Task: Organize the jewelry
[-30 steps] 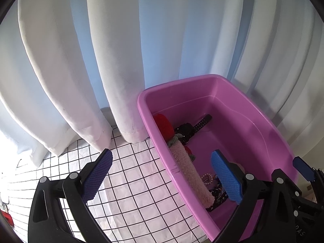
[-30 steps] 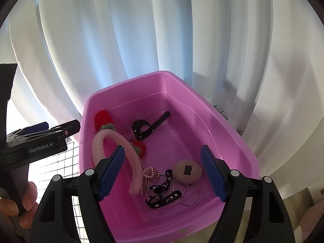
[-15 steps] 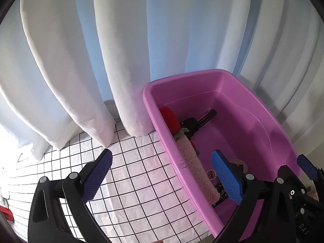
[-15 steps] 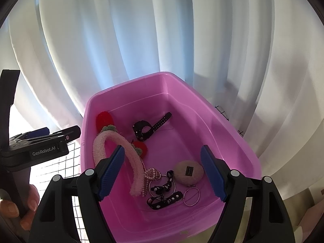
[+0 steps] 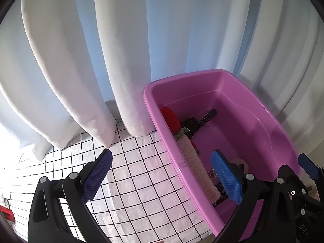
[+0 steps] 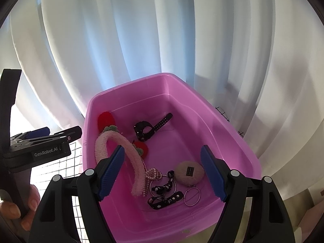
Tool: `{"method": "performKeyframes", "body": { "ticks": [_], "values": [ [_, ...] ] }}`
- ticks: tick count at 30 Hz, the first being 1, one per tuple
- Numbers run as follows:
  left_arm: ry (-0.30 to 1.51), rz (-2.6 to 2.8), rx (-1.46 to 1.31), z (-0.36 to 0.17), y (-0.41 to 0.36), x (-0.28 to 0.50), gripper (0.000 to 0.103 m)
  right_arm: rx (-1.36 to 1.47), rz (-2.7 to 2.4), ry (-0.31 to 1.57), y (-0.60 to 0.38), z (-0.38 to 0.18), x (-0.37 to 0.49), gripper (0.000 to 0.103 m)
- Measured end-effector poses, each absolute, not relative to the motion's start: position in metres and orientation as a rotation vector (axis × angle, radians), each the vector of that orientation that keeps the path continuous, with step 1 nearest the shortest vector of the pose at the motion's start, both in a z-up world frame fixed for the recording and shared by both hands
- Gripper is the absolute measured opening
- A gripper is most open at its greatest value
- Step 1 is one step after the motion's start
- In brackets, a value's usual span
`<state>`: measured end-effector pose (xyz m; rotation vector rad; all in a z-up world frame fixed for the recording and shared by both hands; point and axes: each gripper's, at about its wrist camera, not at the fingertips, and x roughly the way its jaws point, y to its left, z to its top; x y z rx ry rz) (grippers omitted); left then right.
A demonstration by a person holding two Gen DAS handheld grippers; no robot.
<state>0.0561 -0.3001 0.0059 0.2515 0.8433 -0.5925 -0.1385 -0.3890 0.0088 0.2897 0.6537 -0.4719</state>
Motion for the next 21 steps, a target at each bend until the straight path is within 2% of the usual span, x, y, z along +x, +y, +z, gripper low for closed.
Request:
{"method": "performKeyframes", "body": {
  "ticks": [21],
  "values": [
    [0.836, -0.588, 0.245, 0.0096, -0.3002, 0.0537, 0.096, 0.284, -0.469, 0.649, -0.3871, 0.0127, -0.1380, 0.074]
  ]
}}
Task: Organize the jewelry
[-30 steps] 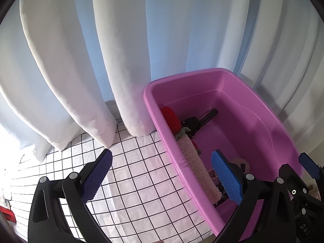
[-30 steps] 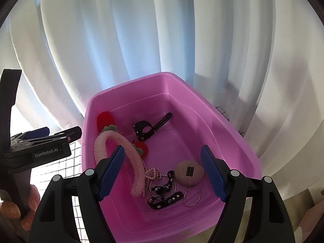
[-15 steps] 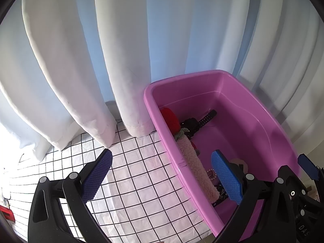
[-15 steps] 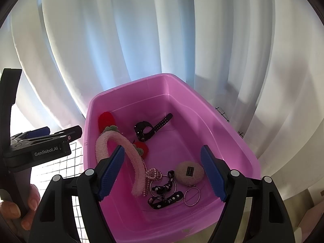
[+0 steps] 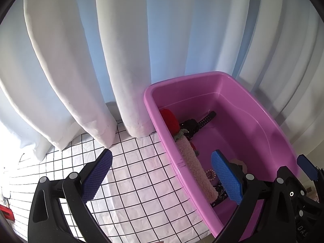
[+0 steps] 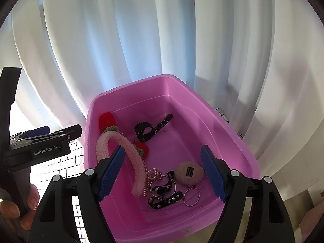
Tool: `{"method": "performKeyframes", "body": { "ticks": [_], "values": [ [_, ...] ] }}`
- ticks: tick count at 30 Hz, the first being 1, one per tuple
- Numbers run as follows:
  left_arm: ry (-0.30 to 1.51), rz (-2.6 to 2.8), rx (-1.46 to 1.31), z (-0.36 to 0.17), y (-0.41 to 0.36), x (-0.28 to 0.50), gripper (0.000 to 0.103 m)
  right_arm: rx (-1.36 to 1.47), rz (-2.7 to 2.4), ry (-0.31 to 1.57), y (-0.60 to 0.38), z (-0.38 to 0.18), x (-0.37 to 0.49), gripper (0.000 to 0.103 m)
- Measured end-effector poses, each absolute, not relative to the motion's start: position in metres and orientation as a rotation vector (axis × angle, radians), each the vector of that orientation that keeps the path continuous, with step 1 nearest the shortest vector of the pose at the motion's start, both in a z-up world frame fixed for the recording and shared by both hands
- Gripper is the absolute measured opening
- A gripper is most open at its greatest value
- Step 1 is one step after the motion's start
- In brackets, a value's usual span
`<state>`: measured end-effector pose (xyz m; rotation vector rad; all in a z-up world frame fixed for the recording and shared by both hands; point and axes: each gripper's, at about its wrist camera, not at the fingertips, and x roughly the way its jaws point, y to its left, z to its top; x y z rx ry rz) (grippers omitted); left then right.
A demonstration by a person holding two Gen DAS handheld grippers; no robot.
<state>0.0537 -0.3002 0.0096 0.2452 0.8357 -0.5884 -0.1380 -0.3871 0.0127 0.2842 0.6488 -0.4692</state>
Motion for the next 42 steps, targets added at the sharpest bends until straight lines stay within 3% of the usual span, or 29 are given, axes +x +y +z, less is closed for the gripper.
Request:
{"method": "performKeyframes", "body": {
  "ticks": [42],
  "values": [
    [0.821, -0.584, 0.246, 0.0110, -0.2986, 0.0556, 0.096, 0.281, -0.464, 0.653, -0.3871, 0.0122, -0.1365, 0.074]
  ]
}}
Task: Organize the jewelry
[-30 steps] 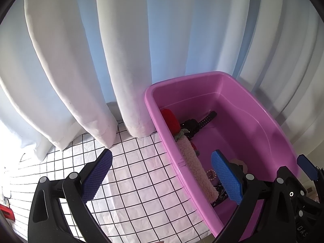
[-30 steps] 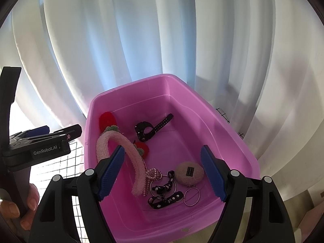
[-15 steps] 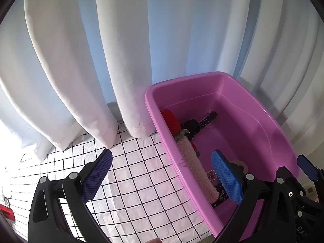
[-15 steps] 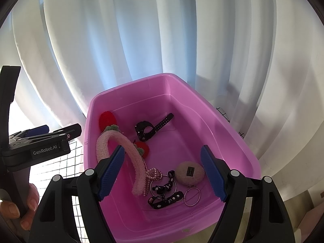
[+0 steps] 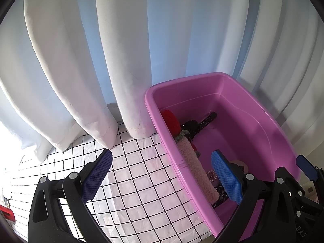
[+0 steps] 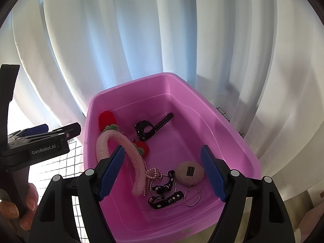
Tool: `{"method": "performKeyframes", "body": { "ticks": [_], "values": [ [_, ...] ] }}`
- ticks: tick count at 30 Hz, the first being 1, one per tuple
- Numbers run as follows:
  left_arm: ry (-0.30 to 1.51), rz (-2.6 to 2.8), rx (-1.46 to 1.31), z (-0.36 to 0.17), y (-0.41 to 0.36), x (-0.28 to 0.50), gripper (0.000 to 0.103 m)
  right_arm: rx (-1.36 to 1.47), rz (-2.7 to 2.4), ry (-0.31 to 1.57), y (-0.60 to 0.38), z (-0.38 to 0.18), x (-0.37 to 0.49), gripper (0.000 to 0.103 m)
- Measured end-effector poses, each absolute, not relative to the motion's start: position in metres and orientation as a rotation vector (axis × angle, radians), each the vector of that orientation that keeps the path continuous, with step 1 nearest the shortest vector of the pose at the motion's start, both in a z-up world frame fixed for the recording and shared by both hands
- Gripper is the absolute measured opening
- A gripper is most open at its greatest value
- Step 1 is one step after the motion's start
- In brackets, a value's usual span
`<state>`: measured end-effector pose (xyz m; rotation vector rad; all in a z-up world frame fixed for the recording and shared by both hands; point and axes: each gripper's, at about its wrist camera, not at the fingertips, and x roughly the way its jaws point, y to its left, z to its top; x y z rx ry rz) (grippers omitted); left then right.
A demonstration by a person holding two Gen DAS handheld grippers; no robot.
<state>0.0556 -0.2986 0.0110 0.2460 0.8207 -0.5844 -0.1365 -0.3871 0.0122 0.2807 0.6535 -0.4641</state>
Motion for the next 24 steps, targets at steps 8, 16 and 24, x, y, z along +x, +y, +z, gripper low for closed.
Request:
{"method": "performKeyframes", "body": {
  "ticks": [8, 16, 24],
  "values": [
    [0.784, -0.591, 0.238, 0.0168, -0.2969, 0.0529, 0.096, 0.280, -0.465, 0.653, -0.3863, 0.0120, -0.1368, 0.074],
    [0.813, -0.579, 0.238, 0.0147, -0.2976, 0.0552, 0.096, 0.281, -0.468, 0.651, -0.3847, 0.0125, -0.1374, 0.074],
    [0.817, -0.571, 0.236, 0.0137, -0.2965, 0.0545, 0.096, 0.281, -0.469, 0.653, -0.3832, 0.0122, -0.1377, 0.074]
  ]
}}
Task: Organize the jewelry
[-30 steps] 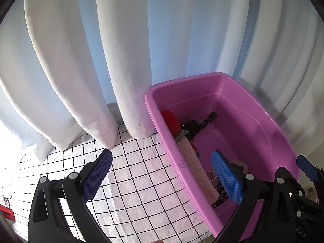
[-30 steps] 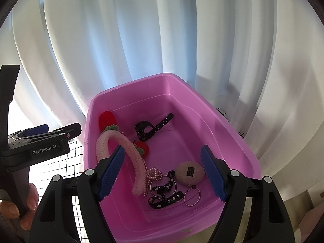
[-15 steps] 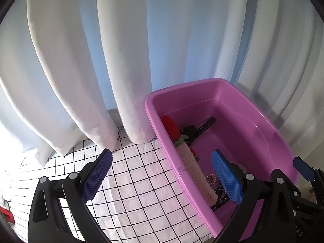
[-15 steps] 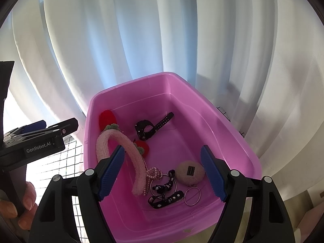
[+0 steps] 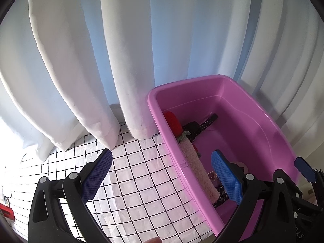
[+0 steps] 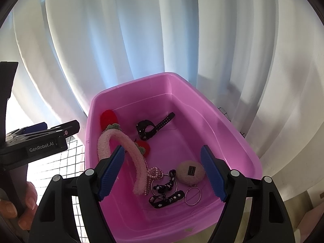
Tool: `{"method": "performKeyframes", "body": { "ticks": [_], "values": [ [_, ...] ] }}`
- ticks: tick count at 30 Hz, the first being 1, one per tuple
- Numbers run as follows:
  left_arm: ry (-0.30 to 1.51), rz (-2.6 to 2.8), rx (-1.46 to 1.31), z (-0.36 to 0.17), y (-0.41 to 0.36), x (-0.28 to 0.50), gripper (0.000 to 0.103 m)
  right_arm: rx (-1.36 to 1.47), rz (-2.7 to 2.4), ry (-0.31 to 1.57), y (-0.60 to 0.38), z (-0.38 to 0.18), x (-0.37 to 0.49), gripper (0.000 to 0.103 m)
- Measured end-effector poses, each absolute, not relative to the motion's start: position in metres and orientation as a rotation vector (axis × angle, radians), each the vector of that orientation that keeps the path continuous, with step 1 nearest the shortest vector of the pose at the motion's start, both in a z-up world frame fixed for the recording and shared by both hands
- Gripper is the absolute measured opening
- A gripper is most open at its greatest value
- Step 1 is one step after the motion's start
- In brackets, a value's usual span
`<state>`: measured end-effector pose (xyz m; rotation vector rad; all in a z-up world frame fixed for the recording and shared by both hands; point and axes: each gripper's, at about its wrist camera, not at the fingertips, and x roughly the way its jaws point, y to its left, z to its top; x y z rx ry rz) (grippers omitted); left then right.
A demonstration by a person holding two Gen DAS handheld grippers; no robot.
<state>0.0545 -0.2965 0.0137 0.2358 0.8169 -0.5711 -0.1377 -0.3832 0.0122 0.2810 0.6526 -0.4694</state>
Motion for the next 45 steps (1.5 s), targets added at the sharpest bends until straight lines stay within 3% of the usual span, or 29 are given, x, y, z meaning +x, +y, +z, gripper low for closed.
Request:
{"method": "performKeyframes", "body": {
  "ticks": [45],
  "values": [
    [0.815, -0.569, 0.233, 0.0138, -0.2916, 0.0557, 0.096, 0.280, -0.472, 0.651, -0.3791, 0.0140, -0.1377, 0.074]
  ]
}}
